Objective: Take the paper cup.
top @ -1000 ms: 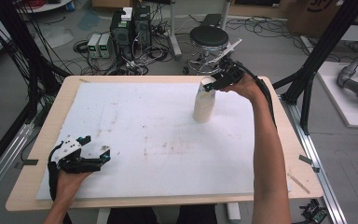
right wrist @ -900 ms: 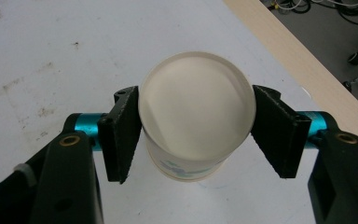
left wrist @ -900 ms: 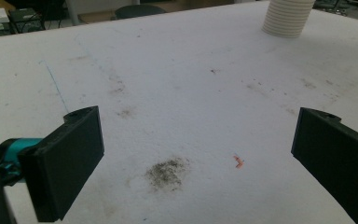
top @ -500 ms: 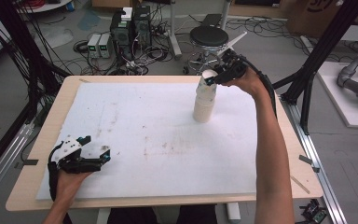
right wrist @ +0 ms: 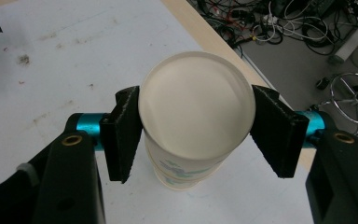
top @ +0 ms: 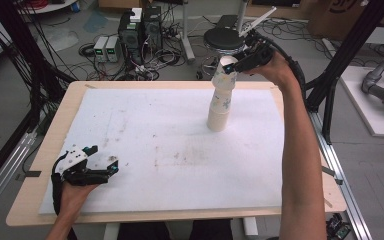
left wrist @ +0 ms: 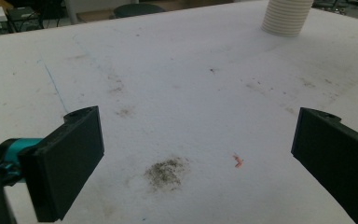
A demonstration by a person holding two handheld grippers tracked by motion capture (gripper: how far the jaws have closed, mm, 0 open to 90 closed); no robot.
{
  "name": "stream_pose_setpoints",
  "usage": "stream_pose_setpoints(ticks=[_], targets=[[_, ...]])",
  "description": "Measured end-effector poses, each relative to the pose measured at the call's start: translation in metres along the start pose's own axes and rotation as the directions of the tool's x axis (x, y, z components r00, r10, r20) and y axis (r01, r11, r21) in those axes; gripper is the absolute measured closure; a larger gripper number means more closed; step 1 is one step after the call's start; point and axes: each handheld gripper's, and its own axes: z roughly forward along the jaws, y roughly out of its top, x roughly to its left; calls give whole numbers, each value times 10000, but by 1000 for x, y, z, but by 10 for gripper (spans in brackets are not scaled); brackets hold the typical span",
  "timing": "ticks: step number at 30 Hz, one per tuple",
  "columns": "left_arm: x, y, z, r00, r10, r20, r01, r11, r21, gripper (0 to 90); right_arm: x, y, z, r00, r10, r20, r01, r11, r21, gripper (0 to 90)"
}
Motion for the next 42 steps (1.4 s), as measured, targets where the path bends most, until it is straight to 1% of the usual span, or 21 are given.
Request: stream_pose_setpoints(ticks=[7,8,12,19,20,21,22,23,26,27,28,29,31,32,35,36,37,38,40,41,42], targets=[[1,0,0,10000,-62,48,63,10000,-38,23,11,1,-9,10000,-88,-27,89,10000,28,376],[1,0,0,9999,-89,75,89,9999,-53,23,17,0,-12,9998,-159,-97,158,9998,-95,376],[1,0,0,9999,-39,92,39,10000,-48,23,28,-3,-19,9992,-296,-264,286,9988,-390,377],[0,0,0,10000,36,58,-36,10000,-53,23,46,-5,-25,9979,-512,-391,488,9971,-587,377],[0,0,0,10000,32,65,-32,10000,-49,23,53,-7,-26,9979,-552,-329,533,9969,-587,377],[0,0,0,10000,13,65,-12,10000,-60,23,53,-7,-26,9979,-552,-329,533,9969,-587,377],[1,0,0,10000,11,89,-11,10000,0,23,60,-10,-27,9969,-642,-459,607,9955,-730,377],[1,0,0,10000,11,89,-11,10000,0,23,60,-10,-27,9969,-642,-459,607,9955,-730,377],[1,0,0,10000,-10,99,10,10000,12,23,72,-19,-29,9958,-716,-573,652,9921,-1073,377],[1,0,0,10000,-1,76,1,10000,13,23,72,-19,-29,9958,-716,-573,652,9921,-1073,377],[1,0,0,10000,17,79,-17,10000,19,23,79,-25,-31,9946,-799,-664,716,9902,-1202,377],[1,0,0,10000,17,79,-17,10000,19,23,79,-25,-31,9946,-799,-664,716,9902,-1202,377],[1,0,0,10000,-3,64,3,10000,15,23,90,-34,-33,9917,-1002,-811,878,9857,-1437,377],[1,0,0,10000,-31,57,31,10000,17,23,90,-34,-33,9917,-1002,-811,878,9857,-1437,377],[1,0,0,10000,-61,62,60,10000,73,23,107,-47,-38,9891,-1204,-849,1027,9767,-1886,377],[1,0,0,10000,-32,61,31,10000,82,23,107,-47,-38,9891,-1204,-849,1027,9767,-1886,377],[1,0,1,10000,-40,45,39,10000,61,23,117,-53,-37,9854,-1410,-956,1181,9700,-2127,377],[0,0,1,10000,-23,37,22,10000,63,23,122,-57,-36,9849,-1456,-934,1223,9680,-2192,377],[0,0,1,10000,-2,15,2,10000,80,23,125,-59,-35,9840,-1506,-953,1259,9660,-2258,377],[0,0,1,10000,29,7,-29,9999,104,23,136,-67,-30,9809,-1664,-1004,1353,9555,-2621,376],[0,0,1,10000,30,5,-30,9999,138,23,136,-67,-30,9809,-1664,-1004,1353,9555,-2621,376]])
